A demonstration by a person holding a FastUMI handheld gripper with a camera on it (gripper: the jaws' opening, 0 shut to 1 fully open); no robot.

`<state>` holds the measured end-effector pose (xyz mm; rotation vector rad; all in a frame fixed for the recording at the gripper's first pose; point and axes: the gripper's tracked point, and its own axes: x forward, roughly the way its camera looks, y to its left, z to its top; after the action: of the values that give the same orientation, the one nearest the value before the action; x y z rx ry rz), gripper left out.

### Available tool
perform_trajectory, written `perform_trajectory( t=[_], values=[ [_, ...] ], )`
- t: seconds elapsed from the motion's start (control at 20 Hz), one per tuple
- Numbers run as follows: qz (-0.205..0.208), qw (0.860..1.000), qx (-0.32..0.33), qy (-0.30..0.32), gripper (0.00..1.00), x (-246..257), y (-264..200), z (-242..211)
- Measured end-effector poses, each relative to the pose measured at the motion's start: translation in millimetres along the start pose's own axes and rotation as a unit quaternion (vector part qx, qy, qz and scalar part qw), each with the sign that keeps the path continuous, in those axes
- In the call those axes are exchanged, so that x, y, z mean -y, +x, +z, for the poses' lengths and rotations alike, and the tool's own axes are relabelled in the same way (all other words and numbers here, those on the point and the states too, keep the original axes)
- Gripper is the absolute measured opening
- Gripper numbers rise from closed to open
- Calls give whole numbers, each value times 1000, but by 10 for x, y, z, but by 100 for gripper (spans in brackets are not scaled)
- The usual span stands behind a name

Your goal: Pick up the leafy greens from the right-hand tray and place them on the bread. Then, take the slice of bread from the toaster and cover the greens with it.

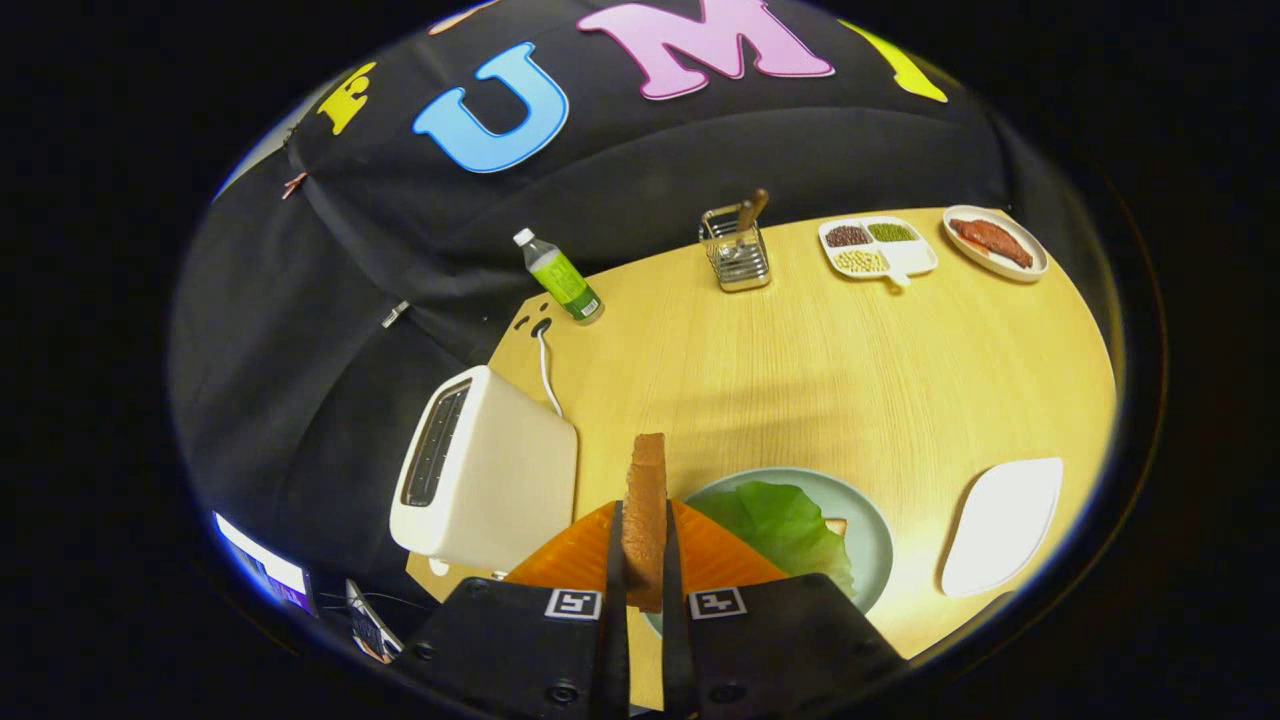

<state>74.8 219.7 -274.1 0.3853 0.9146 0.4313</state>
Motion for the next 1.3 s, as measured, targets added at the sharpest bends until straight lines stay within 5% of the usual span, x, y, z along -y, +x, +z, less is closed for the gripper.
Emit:
perform_trajectory(
  t=[0.7, 0.85, 1.0, 1.1, 1.3],
  values=[
    [-50, 998, -7, 46, 18, 660, -32, -302],
    [-84, 996, -9, 31, 37, 860, -44, -355],
    [-114, 993, -14, 7, 68, 1029, -108, -412],
    [-119, 993, -8, 1, 100, 1061, -201, -383],
    [-135, 990, 42, -23, 99, 1100, -658, -55]
  ],
)
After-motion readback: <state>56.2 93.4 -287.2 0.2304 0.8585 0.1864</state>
